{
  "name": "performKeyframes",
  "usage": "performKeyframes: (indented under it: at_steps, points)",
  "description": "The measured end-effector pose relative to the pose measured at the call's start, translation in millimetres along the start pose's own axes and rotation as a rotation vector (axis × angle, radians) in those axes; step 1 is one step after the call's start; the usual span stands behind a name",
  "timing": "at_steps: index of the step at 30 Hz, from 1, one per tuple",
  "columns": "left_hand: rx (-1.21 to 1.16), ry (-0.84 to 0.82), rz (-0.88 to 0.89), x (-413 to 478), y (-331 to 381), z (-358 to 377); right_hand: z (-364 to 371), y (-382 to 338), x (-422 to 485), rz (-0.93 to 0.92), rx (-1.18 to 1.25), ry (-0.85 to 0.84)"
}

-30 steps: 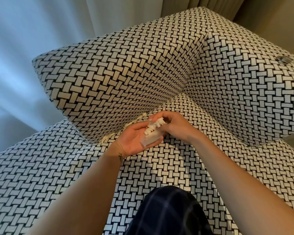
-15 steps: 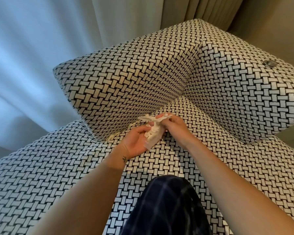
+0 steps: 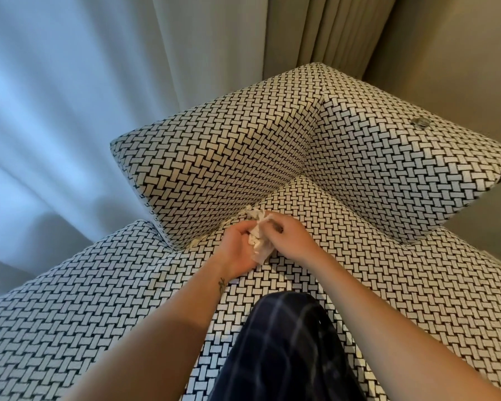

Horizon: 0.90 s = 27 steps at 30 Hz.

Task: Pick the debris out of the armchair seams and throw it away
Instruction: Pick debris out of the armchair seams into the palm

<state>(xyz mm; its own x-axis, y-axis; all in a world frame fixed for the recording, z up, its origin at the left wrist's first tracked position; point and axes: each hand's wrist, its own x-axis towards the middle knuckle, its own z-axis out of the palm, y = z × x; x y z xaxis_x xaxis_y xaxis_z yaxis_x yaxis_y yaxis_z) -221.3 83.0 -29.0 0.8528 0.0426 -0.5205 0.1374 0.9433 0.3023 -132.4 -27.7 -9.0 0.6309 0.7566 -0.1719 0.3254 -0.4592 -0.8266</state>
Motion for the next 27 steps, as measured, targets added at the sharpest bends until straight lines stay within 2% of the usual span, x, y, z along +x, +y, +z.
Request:
performKeyframes:
  at_steps: [2, 8, 16, 20, 23, 27]
  points:
    - [0.026, -0.018, 0.005, -2, -4, 17, -4, 0, -11, 0.027, -0.012, 0.037]
    - [0.305, -0.015, -0.001, 4, -22, 69, -39, -1, -54, 0.068, 0.256, 0.276]
    - [0.574, -0.109, -0.097, 0, -78, 147, -100, 22, -120, 0.093, 0.427, 0.561]
    - [0.695, -0.188, -0.148, 6, -130, 184, -128, 40, -168, 0.088, 0.459, 0.726]
    - [0.688, -0.251, -0.203, 17, -174, 200, -145, 64, -203, 0.146, 0.453, 0.866]
    - [0.625, -0.273, -0.294, 38, -248, 216, -171, 104, -257, 0.249, 0.564, 0.947]
